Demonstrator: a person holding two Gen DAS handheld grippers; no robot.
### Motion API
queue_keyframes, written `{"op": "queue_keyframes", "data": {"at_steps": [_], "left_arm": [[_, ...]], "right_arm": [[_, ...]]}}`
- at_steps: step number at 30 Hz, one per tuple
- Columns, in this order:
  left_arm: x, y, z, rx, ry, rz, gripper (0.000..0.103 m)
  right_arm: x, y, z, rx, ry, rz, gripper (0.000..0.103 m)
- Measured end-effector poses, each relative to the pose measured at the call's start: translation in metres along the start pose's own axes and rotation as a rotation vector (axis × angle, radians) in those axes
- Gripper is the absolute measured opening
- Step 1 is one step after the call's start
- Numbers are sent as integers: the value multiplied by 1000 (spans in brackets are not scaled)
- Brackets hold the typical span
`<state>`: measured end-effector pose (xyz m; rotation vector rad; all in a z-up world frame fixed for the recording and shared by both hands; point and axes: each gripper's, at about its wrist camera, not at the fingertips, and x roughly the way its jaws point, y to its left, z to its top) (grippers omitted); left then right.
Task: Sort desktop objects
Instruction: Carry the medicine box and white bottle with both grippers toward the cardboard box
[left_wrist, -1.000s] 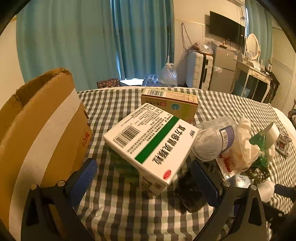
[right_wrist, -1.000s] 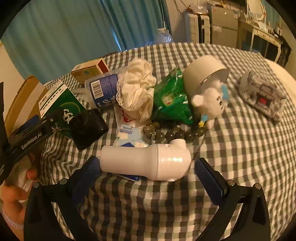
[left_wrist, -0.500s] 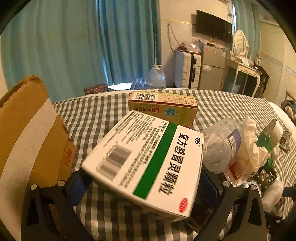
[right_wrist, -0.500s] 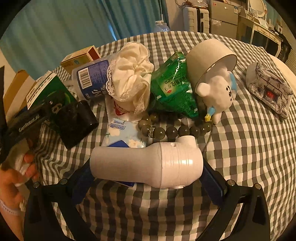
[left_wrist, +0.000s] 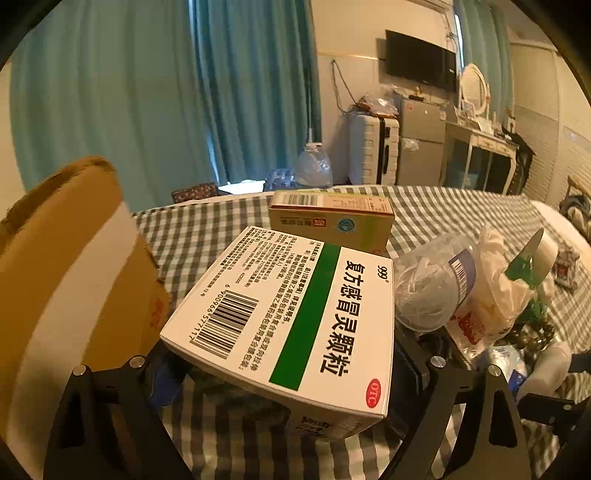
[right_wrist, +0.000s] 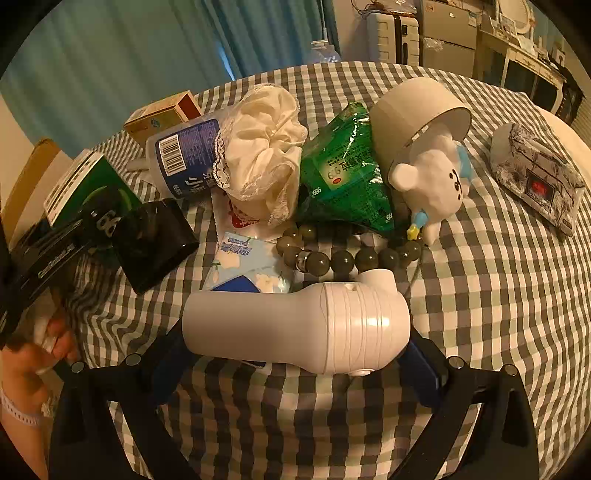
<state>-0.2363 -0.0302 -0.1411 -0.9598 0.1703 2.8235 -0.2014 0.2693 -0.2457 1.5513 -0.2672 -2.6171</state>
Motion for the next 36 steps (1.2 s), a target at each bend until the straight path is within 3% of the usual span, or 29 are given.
{"op": "queue_keyframes", "data": {"at_steps": [9, 11, 16, 24, 36], "left_arm": [[-50, -7, 14, -13, -9, 29, 93], [-65, -7, 15, -29, -12, 15, 93], [-98, -11, 27, -46, -13, 35, 93], [-167, -15, 48, -65, -56, 47, 93], [-250, -10, 49, -83, -92, 74, 93]], "right_arm": [[-40, 10, -8, -44, -77, -15, 99], [-50, 8, 12, -50, -93, -6, 99], [-97, 16, -11, -62, -142, 8, 99], [-153, 36, -16, -59, -206, 70, 99], [-235, 76, -31, -145, -321, 52, 99]]}}
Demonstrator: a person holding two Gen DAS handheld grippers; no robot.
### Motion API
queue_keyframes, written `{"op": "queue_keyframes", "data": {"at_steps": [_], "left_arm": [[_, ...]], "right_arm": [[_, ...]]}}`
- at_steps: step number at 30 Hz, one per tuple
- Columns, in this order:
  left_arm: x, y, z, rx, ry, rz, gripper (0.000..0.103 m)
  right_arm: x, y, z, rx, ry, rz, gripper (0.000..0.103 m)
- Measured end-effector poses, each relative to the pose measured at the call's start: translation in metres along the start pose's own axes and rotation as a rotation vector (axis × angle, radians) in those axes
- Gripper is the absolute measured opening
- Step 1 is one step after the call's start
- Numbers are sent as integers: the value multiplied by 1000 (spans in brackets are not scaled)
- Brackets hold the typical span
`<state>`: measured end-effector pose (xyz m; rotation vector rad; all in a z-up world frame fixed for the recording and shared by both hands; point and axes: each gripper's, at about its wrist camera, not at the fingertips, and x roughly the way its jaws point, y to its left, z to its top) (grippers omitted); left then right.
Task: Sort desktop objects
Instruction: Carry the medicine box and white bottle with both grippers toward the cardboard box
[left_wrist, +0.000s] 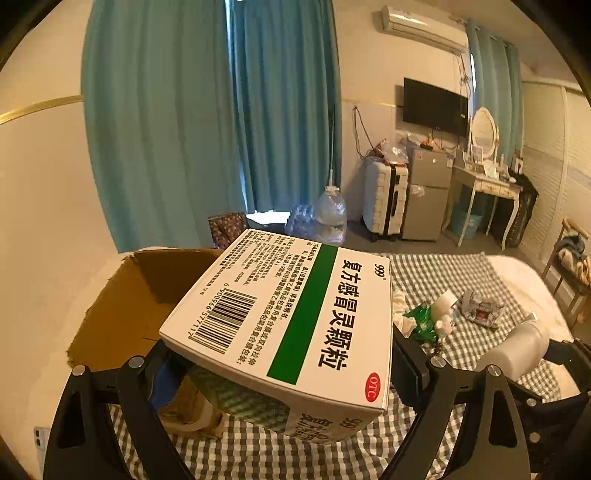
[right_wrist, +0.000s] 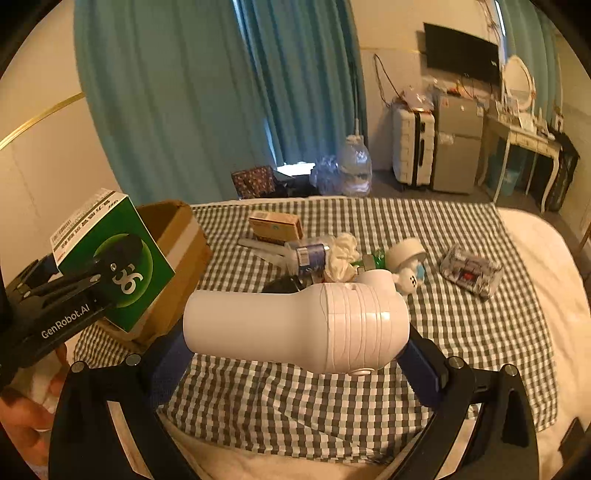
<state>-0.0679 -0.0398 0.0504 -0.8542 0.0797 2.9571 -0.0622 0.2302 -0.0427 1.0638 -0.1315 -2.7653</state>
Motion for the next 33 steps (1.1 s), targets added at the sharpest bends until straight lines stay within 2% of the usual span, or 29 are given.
{"op": "queue_keyframes", "data": {"at_steps": [8, 13, 18, 22, 26, 30, 33], "left_arm": [[-17, 33, 5, -35, -1, 44, 93], [-14, 65, 2, -64, 25, 82, 93], [-16, 96, 3, -99, 4, 122, 93], [-10, 119, -2, -113, 24, 172, 93], [-1, 143, -8, -139, 47, 201, 93], [13, 165, -15, -160, 76, 229, 93], [26, 182, -22, -175, 101, 236, 93]], "right_arm": [[-15, 40, 9, -61, -35, 36, 99], [-6, 66, 16, -84, -22, 70, 99], [6, 97, 27, -119, -23, 98, 99], [19, 123, 31, -157, -10, 125, 99], [34, 150, 34, -186, 4, 175, 99], [57, 170, 45, -124, 49, 314, 99], [77, 191, 48, -150, 61, 312, 99]]}}
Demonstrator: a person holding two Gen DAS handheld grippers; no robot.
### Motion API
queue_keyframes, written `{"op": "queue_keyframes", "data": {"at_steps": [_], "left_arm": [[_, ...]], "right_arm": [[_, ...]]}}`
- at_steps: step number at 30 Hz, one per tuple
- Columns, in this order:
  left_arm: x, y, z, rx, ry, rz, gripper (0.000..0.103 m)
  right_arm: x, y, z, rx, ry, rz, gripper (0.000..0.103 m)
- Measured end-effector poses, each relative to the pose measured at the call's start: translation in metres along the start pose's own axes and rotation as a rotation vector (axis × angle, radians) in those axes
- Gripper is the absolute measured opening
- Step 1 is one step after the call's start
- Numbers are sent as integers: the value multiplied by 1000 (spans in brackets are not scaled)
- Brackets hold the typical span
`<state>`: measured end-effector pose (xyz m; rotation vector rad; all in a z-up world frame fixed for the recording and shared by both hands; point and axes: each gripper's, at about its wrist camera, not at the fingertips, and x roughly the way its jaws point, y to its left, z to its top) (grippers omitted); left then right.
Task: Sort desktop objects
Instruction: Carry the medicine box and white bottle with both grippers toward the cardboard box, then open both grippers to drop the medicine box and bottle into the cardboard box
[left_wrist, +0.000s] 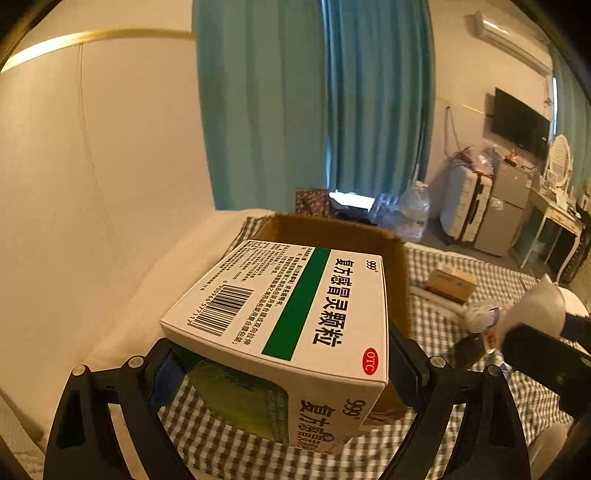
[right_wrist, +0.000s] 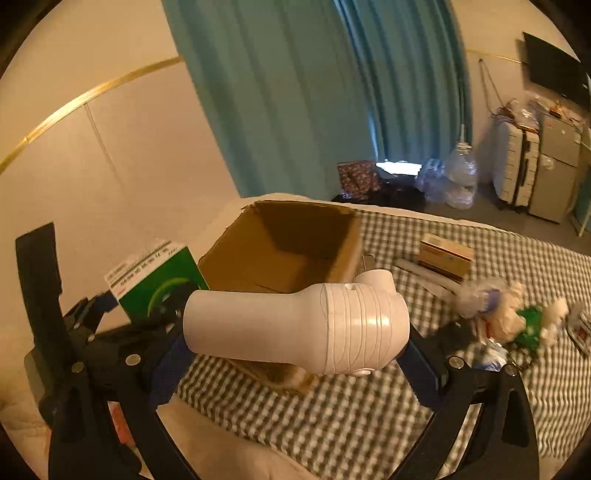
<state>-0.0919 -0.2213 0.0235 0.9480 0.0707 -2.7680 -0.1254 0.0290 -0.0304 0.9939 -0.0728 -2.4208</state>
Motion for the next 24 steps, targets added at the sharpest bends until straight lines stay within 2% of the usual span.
{"op": "queue_keyframes", "data": {"at_steps": [6, 10, 13, 15, 18, 24], "left_arm": [[35, 8, -4, 11, 53, 6, 93], [58, 9, 0, -8, 69, -18, 93], [67, 11, 3, -18, 64, -32, 95], [71, 15, 5, -43, 64, -45, 103], [76, 20, 7, -63, 64, -40, 103], [69, 16, 10, -28, 57, -9, 103]], "right_arm": [[55, 11, 9, 18, 56, 21, 99], [89, 6, 21, 39, 93, 31, 99], [96, 5, 30, 45, 74, 73, 99], [100, 7, 36, 36, 60, 89, 100], [104, 5, 42, 49, 43, 80, 100], [90, 4, 43, 80, 18, 79, 100]]}}
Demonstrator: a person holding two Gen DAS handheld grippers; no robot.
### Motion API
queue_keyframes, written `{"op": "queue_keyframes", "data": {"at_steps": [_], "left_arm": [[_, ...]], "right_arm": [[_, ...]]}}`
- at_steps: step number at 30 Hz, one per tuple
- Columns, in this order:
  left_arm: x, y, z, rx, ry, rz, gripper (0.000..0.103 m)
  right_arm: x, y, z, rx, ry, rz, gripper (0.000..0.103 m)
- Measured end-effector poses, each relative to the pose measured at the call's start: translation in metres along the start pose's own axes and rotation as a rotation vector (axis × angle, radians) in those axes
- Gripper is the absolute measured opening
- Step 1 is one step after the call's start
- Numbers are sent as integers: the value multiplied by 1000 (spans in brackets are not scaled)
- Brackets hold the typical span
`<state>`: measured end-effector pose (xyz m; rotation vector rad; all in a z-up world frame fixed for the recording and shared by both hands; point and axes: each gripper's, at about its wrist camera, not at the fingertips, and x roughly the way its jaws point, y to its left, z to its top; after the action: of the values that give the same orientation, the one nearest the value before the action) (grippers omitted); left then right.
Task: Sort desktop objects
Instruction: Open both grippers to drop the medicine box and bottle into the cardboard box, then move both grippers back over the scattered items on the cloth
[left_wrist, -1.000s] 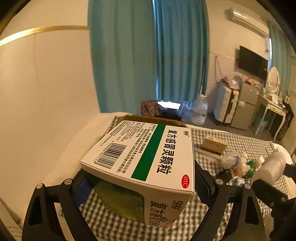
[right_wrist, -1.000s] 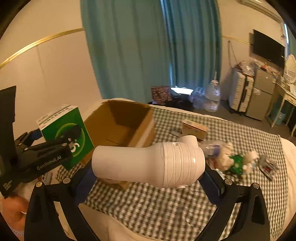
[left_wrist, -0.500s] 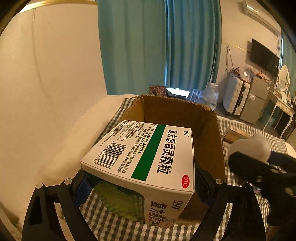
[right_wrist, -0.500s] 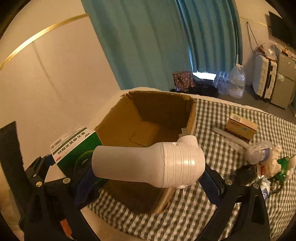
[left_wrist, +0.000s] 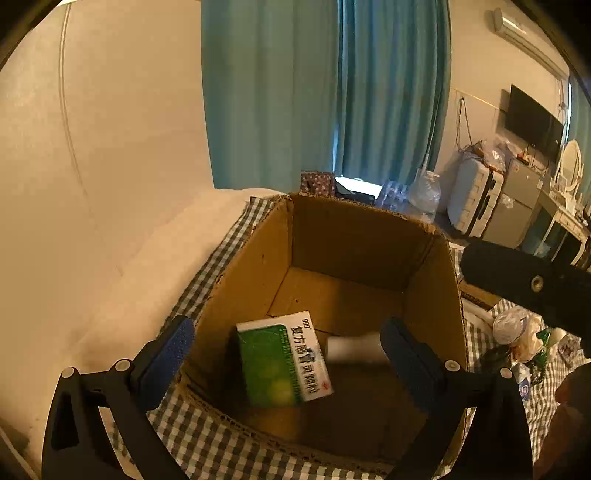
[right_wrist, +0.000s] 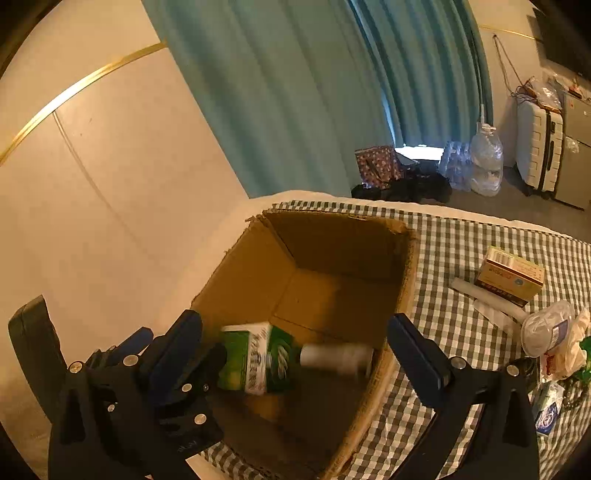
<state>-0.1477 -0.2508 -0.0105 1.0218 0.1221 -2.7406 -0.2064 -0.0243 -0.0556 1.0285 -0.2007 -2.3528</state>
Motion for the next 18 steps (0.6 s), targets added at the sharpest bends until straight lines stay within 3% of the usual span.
{"op": "queue_keyframes", "data": {"at_steps": [5, 10, 18], "left_arm": [[-25, -15, 7, 26, -23, -8, 103], [-63, -39, 10, 35, -66, -63, 103], [-111, -95, -4, 54, -114, -135, 103]], "right_arm": [[-35, -2, -1, -12, -39, -7, 100], [-91, -13, -3, -2, -116, -50, 100], [-188, -59, -25, 2, -220, -197, 101]]}}
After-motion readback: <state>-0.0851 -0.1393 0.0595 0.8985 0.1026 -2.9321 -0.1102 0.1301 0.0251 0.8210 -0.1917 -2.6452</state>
